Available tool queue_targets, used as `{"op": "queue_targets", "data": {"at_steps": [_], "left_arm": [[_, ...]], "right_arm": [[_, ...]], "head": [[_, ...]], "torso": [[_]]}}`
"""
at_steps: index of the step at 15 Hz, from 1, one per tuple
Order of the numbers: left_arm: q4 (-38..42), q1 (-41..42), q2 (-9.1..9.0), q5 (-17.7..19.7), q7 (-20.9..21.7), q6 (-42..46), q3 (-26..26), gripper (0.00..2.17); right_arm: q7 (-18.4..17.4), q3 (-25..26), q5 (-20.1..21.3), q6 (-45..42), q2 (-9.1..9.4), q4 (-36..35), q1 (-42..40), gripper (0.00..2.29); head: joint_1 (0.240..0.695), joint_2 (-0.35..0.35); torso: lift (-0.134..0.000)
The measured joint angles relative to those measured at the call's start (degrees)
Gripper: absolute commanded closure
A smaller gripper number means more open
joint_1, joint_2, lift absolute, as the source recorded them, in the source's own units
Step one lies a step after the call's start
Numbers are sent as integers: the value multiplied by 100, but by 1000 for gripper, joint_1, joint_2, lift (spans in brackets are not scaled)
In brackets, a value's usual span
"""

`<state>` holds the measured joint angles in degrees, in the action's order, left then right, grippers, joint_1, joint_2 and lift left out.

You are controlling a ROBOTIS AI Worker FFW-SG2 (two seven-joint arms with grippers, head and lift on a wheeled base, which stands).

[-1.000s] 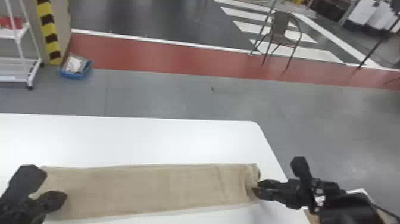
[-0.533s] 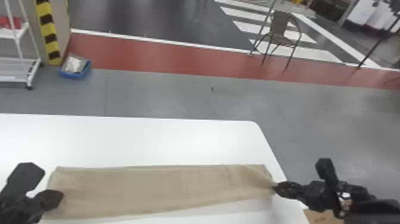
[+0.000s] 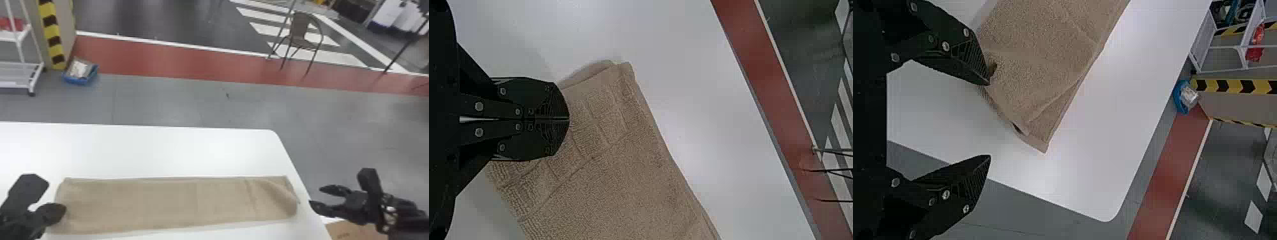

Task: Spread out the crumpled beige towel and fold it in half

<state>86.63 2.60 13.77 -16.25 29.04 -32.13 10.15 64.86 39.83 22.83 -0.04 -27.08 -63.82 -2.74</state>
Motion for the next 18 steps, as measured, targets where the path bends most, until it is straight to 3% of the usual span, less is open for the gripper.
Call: {"op": "queue_targets", "data": {"at_steps": [1,3,5,8,11,18], "left_arm": [[-32,-25,1,-21,-28,0,9,1501],[-84,-77,8,-41,-74,0,-3,1501],[57,-41,21,17,-55,10,-34,1501],[733,348,34,186,-71,25,-117,1501],[1114,581,53,314,-2,54,-90,1504],[281,99,35,87,-264,-266,266,1504]], "right_arm": [[-17,17,-9,10,-7,1,7,329],[-10,19,-14,51,-8,16,10,1241],[51,-28,24,174,-20,52,11,1598],[-92,-311,101,189,-24,202,11,1598],[-404,-716,152,190,117,283,32,1598],[-588,-976,168,232,410,400,439,1598]], "head": [[695,-350],[695,-350],[695,-350],[695,-350],[695,-350],[695,-350]], "torso": [[0],[0],[0],[0],[0],[0]]}}
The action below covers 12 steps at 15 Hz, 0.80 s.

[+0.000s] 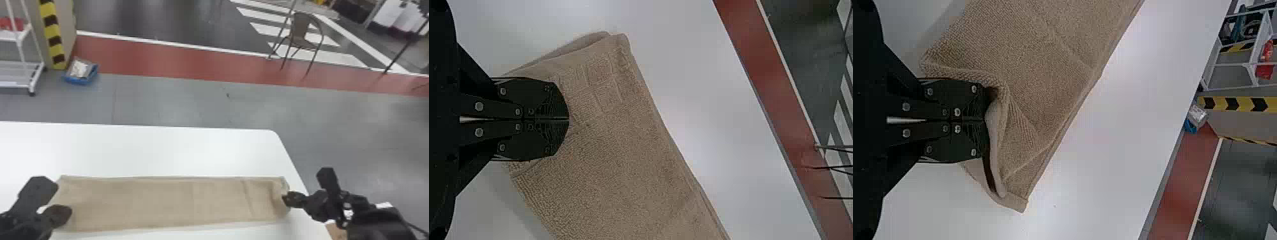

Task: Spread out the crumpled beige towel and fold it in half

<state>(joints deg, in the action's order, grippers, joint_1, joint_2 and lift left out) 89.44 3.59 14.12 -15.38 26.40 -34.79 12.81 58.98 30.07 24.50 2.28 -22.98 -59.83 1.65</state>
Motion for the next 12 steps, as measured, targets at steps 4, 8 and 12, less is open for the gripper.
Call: {"op": "queue_targets", "data": {"at_steps": [4,8,12], "left_arm": [[-143,-33,32,-73,-61,-15,-17,1504],[-283,-119,-5,-139,-185,-15,66,1504],[-501,-268,7,-149,-276,29,79,1504]], "right_arm": [[59,-100,30,254,14,1,185,1598],[455,-223,89,246,-108,213,204,1598],[682,-203,29,243,-396,372,142,1598]], "head": [[695,-350],[695,-350],[695,-350]], "torso": [[0],[0],[0]]}}
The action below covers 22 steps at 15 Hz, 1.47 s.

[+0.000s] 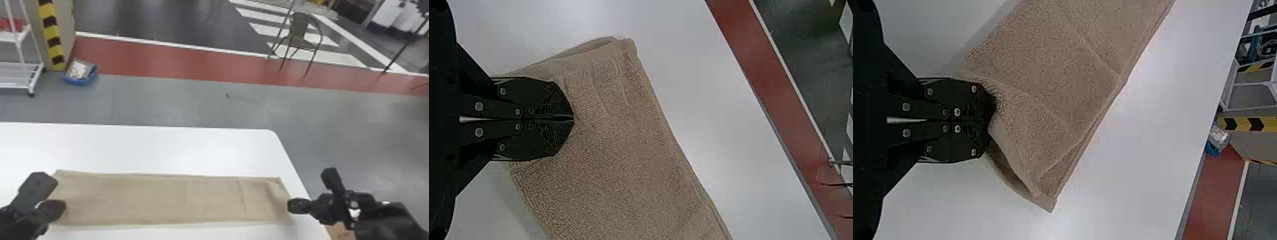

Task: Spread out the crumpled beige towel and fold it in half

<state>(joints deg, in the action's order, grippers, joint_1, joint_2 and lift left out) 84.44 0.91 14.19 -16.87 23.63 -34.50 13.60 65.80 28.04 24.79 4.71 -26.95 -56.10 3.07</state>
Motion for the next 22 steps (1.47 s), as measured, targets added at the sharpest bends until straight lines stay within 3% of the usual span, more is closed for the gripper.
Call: {"op": "queue_targets", "data": {"at_steps": [7,9,17,22], "left_arm": [[-114,-108,9,0,-8,10,-76,1504],[-119,-109,30,13,-1,15,-110,1504],[-164,-165,-54,8,34,9,-17,1504],[-219,-177,-38,26,11,103,-23,1504]], "right_arm": [[195,188,-20,35,-395,127,-28,1598],[195,343,-166,-53,-417,143,-56,1598],[-284,60,-195,-524,63,170,76,1598],[168,-246,-151,-457,46,396,219,1598]], "head": [[695,-350],[695,-350],[695,-350],[695,-332]], "torso": [[0],[0],[0],[0]]}}
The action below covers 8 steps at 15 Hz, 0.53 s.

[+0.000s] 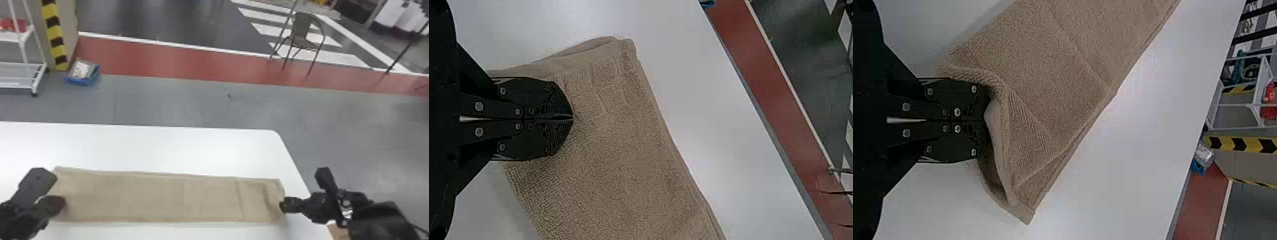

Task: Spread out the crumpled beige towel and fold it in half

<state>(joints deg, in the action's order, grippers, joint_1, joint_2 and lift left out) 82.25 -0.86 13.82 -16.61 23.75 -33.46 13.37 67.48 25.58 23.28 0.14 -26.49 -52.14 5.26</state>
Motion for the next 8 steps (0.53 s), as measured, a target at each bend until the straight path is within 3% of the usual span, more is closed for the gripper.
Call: {"op": "queue_targets", "data": {"at_steps": [4,8], "left_arm": [[-17,-36,-19,-10,-10,-20,6,1504],[-53,-38,-12,-14,-25,-7,-38,1504]], "right_arm": [[361,-27,-12,202,-173,14,8,1598],[416,-20,-55,215,-427,182,-56,1598]], "head": [[695,-342],[695,-350]], "torso": [[0],[0]]}}
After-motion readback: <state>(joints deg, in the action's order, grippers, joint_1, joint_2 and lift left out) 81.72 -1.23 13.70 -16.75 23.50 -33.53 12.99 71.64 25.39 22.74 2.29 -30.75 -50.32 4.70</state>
